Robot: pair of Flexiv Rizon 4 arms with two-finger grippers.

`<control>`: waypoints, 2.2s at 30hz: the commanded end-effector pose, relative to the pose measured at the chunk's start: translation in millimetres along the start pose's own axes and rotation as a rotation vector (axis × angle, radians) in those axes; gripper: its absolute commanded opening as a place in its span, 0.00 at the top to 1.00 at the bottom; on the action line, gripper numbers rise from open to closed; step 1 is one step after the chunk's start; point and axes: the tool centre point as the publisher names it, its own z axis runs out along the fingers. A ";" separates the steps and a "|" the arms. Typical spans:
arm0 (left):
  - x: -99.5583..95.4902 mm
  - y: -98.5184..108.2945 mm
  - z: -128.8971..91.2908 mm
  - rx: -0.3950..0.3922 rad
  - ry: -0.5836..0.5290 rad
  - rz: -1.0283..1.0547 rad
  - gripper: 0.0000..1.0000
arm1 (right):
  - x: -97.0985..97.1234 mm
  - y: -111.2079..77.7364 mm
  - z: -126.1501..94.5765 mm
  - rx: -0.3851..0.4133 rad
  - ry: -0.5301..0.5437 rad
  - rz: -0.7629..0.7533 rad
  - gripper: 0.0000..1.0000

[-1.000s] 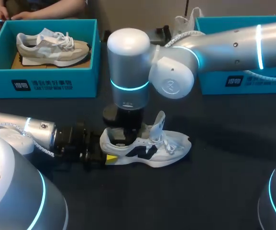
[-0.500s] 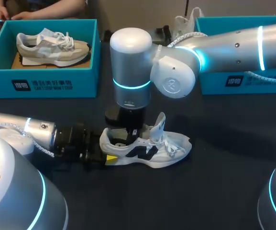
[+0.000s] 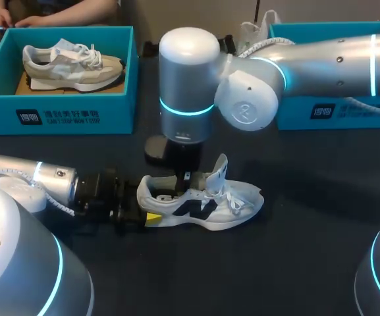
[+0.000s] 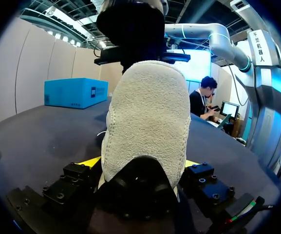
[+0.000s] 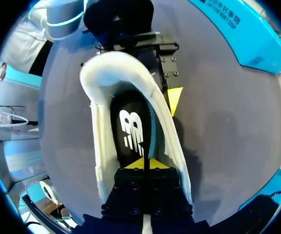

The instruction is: Take the shoe out of the shoebox, open the shoe tongue, remove and reinsert the insole, then place the shoe into the shoebox

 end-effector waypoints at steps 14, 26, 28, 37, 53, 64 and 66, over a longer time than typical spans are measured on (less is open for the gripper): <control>-0.6 0.5 0.0 -0.004 0.000 -0.002 1.00 | 2.0 -5.4 -25.1 -0.100 0.019 -0.015 1.00; -0.6 0.5 0.0 -0.004 0.000 -0.002 1.00 | -6.0 -5.3 -38.6 -0.125 0.012 -0.013 1.00; -0.6 0.5 0.0 -0.004 0.000 -0.002 1.00 | -7.0 -6.9 -39.9 -0.122 0.012 -0.011 1.00; -0.6 0.5 0.0 -0.004 0.000 -0.002 1.00 | -9.1 -18.8 -48.5 -0.094 0.006 -0.015 1.00; -0.6 0.5 0.0 -0.004 0.000 -0.002 1.00 | -11.9 -16.9 -58.4 -0.145 0.005 -0.048 1.00; -0.6 0.5 0.0 -0.004 0.000 -0.002 1.00 | -11.6 7.0 -72.9 -0.166 -0.014 -0.119 1.00; -0.6 0.5 0.0 -0.004 0.000 -0.002 1.00 | -11.8 10.8 -73.8 -0.167 -0.017 -0.129 1.00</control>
